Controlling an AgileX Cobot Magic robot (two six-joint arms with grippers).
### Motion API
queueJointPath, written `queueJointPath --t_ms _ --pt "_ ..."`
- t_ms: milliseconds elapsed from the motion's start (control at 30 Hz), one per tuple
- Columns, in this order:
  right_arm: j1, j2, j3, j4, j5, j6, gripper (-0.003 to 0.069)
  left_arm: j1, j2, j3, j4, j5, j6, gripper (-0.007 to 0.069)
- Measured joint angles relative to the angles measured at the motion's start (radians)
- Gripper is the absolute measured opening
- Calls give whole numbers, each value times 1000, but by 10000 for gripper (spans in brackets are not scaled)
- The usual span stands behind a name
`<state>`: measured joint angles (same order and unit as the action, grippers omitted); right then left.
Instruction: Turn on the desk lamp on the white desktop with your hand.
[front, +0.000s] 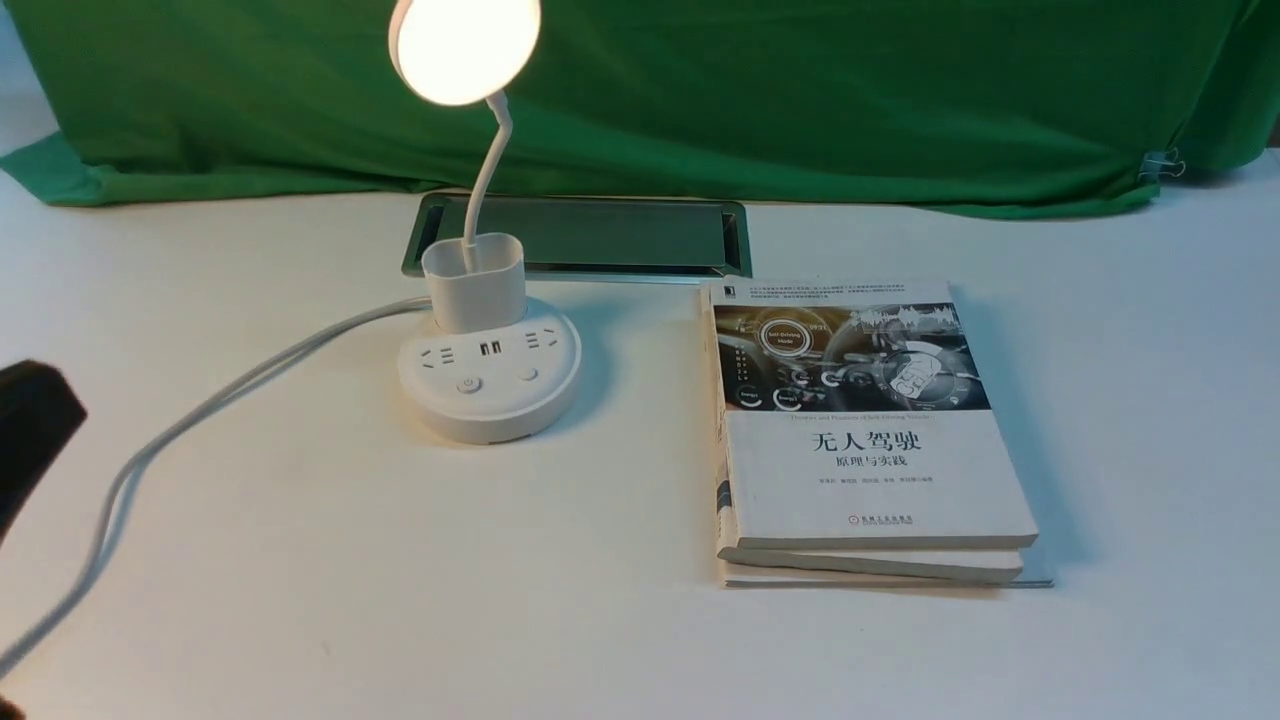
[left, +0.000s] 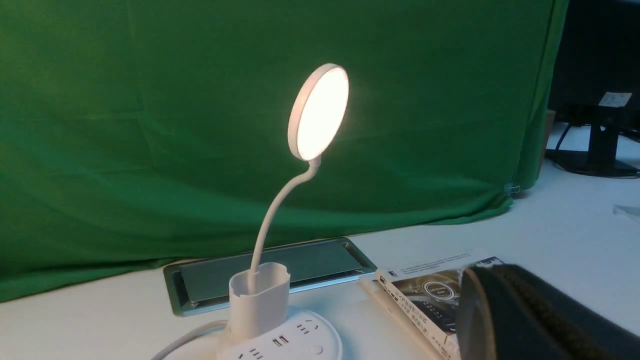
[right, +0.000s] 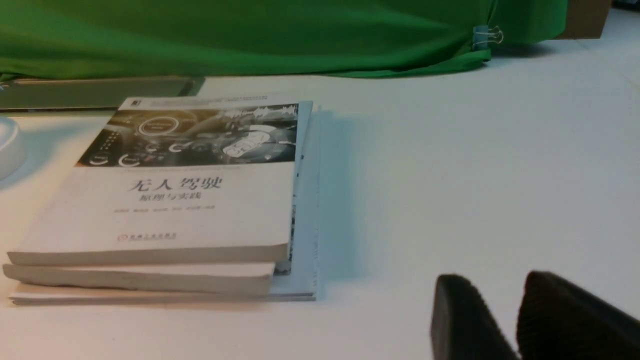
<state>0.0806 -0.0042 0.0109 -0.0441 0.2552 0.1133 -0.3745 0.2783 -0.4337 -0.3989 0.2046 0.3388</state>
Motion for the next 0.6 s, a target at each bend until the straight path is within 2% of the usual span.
queueJointPath --t_ms 267,367,400,467,533,600 --pt "0 0 0 0 0 0 239 1 -60 26 154 34 -10 1" --pt "0 0 0 0 0 0 239 25 -146 76 268 45 -98 1" --pt "0 0 0 0 0 0 239 53 -200 103 313 45 -150 1" --pt "0 0 0 0 0 0 239 106 -257 143 327 22 -207 1" --pt "0 0 0 0 1 0 239 134 -272 171 334 -6 -223 1" --pt "0 0 0 0 1 0 239 207 -278 233 365 -103 -238 1"
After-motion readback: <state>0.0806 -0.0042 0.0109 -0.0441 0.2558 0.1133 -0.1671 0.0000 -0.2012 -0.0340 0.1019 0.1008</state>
